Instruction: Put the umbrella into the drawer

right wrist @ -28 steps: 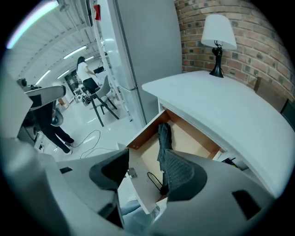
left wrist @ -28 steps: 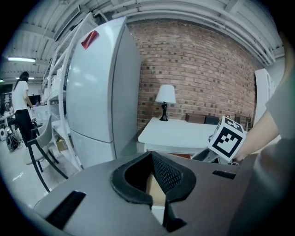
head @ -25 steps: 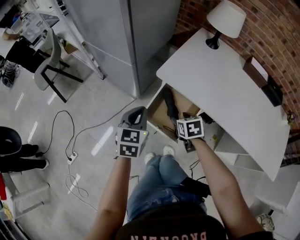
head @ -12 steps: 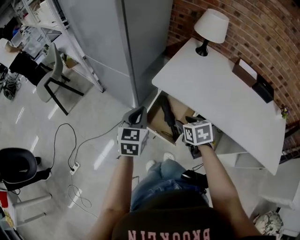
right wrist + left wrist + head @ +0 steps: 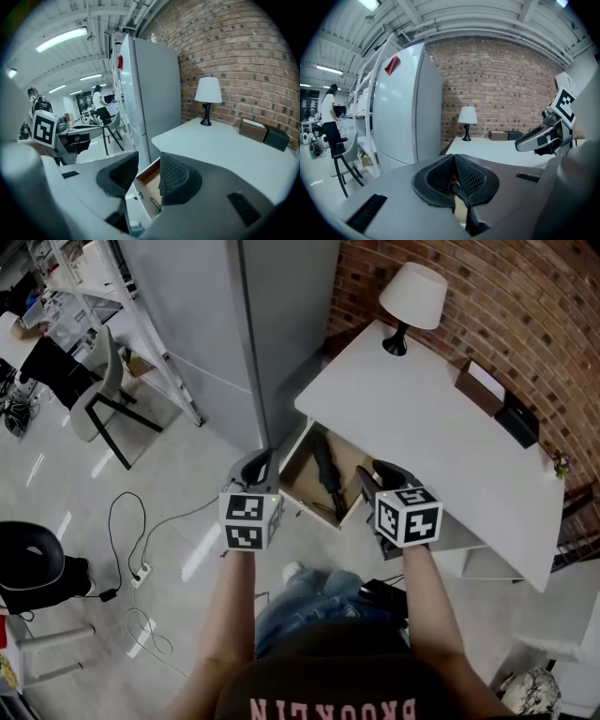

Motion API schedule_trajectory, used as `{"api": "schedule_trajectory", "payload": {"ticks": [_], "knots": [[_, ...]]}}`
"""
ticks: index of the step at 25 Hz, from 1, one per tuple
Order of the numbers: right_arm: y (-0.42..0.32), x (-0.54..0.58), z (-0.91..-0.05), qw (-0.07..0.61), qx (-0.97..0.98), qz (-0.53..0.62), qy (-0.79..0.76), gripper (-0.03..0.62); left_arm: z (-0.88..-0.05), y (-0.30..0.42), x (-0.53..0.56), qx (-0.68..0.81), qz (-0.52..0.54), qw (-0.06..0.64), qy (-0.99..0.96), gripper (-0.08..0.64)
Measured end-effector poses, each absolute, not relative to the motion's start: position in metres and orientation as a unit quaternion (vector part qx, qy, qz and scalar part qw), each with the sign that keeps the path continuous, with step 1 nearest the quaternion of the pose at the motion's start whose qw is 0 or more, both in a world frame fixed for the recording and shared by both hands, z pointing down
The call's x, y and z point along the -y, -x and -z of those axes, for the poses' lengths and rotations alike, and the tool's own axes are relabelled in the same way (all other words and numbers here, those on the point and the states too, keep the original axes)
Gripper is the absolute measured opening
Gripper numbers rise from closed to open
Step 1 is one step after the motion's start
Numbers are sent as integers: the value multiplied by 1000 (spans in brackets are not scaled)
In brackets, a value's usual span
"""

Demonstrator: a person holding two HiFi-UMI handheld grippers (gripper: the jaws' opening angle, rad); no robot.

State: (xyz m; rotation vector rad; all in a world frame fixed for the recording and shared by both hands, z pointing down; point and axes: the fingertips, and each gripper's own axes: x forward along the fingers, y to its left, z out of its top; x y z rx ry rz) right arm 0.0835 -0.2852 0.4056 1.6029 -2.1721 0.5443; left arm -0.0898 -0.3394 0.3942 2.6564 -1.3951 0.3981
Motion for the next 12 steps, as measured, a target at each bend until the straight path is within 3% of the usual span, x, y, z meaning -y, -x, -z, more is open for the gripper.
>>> {"api": "schedule_trajectory", "payload": {"ticks": [12], "knots": [[-133, 272, -345, 171, 798, -81, -572, 64, -354, 52, 316, 505, -113, 32, -855, -2]]}}
